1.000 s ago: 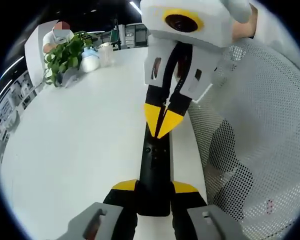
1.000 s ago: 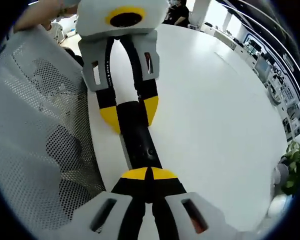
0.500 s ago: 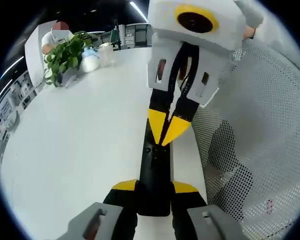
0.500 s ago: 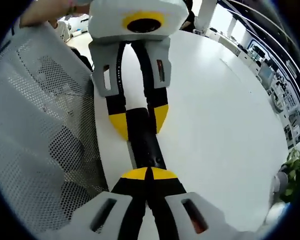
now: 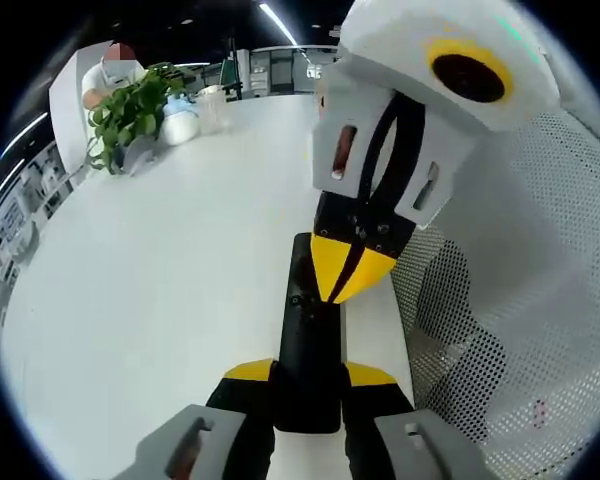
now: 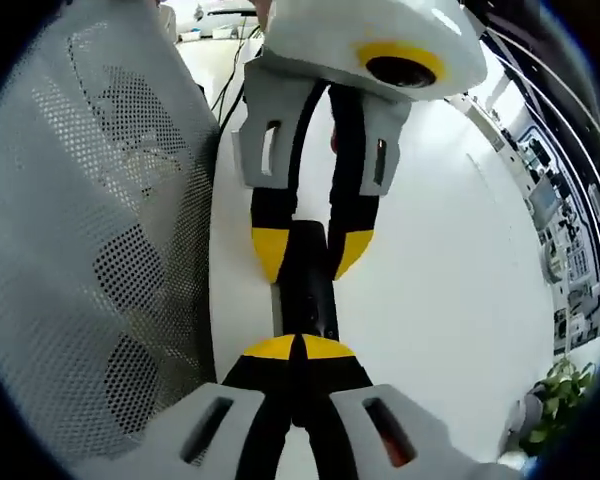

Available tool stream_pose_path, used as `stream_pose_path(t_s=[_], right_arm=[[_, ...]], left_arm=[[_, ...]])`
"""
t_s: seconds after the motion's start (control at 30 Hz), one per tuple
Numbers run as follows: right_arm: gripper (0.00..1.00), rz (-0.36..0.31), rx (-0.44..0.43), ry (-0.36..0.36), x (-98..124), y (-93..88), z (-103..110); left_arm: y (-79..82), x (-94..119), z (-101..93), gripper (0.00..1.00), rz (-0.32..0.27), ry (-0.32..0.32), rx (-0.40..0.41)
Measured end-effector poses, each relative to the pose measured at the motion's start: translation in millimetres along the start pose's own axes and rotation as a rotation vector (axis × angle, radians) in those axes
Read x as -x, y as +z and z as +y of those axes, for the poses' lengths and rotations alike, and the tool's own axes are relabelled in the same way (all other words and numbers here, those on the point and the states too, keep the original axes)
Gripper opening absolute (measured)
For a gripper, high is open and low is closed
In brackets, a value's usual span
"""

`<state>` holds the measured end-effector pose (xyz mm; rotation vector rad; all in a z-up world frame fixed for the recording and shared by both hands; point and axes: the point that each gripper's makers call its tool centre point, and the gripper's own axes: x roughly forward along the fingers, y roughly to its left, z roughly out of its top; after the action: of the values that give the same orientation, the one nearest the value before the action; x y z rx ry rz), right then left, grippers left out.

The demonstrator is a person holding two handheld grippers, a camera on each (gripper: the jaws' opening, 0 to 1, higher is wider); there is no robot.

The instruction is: Press the specified remote control buttons in sequence, fully releasing each button before pressing the next.

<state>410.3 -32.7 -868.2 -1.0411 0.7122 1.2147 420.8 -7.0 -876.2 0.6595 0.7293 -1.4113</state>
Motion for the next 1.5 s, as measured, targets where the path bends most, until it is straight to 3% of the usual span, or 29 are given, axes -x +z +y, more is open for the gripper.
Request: stream_pose_path(t_s=[0.17,0.33,0.63,0.73,1.1,1.23,1.5], right_arm=[[0.00,0.014,0.046,-0.015,-1.1,0.2,0.9],[0.00,0.041,0.160,-0.041,-1.5,0.8,2.0],[0.00,0.052,0.161,-0.044,-0.6,1.0,1.8],[0.00,0.043,0.103,-0.038,-0.6,1.0,0.8],[0.00,-0.039,-0.236,0.042,0.4,-0.1,-3.5],[0.00,-0.029,-0.243,0.010,2.0,-3.7,-12.9],[0.00,-0.025,-0.251,0.023,1.3,-3.2,-12.4]], left_arm=[[0.1,0.1,-0.1,0.25,-0.002,-0.001,0.000],[0.0,-0.1,0.0,0.25,-0.003,-0.001,0.001],[-0.1,-0.1,-0.2,0.25,-0.004,-0.002,0.000],[0.0,0.0,-0.1,0.25,-0.004,-0.002,0.000],[0.6,-0.1,0.1,0.25,-0.003,-0.002,-0.001],[0.7,-0.3,0.3,0.25,-0.003,-0.002,-0.002],[0.7,-0.4,0.4,0.25,-0.001,-0.003,-0.006]])
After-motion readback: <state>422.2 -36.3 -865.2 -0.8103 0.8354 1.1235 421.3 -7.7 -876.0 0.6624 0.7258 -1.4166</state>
